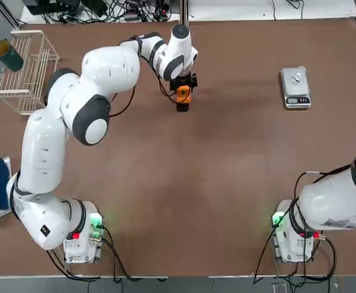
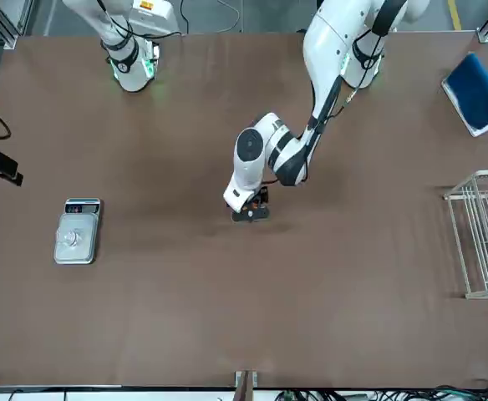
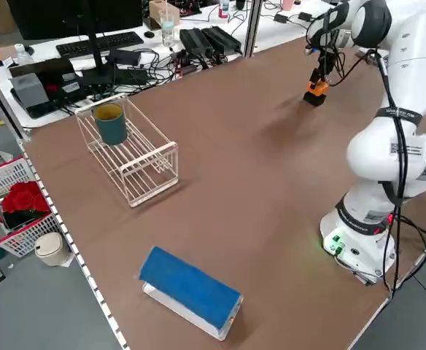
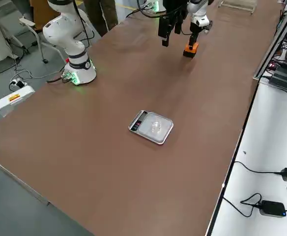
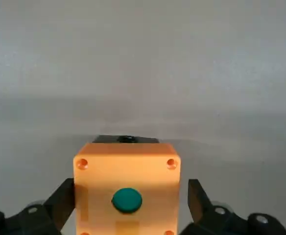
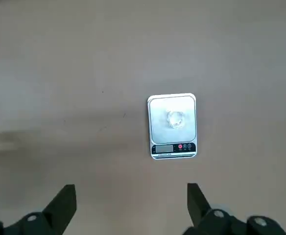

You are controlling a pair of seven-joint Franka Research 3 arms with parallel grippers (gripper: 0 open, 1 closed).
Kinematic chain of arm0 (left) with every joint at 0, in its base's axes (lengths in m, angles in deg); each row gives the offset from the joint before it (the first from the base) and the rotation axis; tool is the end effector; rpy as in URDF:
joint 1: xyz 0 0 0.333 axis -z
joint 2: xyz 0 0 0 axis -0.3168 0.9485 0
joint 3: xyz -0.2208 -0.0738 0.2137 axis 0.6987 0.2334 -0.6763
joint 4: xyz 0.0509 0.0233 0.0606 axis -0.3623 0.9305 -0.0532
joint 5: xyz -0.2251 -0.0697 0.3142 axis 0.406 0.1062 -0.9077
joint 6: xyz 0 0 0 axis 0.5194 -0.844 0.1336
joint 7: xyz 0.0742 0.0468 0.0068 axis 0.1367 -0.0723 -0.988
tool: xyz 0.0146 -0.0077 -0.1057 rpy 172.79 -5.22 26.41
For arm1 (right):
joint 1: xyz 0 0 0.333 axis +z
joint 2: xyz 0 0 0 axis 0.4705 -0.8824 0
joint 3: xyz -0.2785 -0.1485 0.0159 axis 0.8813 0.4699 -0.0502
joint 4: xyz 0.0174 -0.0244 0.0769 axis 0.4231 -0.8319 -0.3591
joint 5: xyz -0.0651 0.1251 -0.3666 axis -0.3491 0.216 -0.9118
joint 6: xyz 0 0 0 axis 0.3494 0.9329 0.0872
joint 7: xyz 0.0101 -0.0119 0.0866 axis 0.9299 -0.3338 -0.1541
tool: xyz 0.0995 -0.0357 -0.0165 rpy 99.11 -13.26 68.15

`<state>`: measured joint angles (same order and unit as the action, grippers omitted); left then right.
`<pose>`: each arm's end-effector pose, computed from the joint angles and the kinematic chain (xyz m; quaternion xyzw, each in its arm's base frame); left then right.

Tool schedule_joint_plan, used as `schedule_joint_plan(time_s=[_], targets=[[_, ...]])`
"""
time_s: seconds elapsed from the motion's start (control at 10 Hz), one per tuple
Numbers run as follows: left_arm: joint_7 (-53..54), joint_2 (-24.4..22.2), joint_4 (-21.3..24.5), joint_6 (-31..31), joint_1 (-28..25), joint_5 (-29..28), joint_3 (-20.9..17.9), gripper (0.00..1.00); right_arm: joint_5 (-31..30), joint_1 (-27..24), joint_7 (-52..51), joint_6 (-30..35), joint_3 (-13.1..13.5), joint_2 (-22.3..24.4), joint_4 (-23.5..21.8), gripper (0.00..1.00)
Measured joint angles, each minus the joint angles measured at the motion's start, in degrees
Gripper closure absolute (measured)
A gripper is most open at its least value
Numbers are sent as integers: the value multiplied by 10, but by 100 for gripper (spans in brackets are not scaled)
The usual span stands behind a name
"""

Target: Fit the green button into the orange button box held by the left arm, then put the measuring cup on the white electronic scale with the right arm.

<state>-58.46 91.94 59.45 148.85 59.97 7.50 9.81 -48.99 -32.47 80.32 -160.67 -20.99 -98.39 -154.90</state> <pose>0.5086 -0.5254 0.2371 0.9987 0.0424 0.0119 0.0269 0.6052 -0.0480 0.6330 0.9996 -0.0278 0.0010 0.0024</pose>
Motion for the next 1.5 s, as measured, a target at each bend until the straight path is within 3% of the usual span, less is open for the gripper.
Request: schedule_joint_plan(time_s=[1.1,1.3,1.5], targets=[[0,-14,-7,-34,-4,0,-2,3,0,0,0,0,0,0,0,0],[0,-19,-10,-36,-4,0,-2,16,0,0,0,0,0,0,0,0],[-4,-29,-10,-45,-4,1,-1,48,0,0,0,-1,0,0,0,0]])
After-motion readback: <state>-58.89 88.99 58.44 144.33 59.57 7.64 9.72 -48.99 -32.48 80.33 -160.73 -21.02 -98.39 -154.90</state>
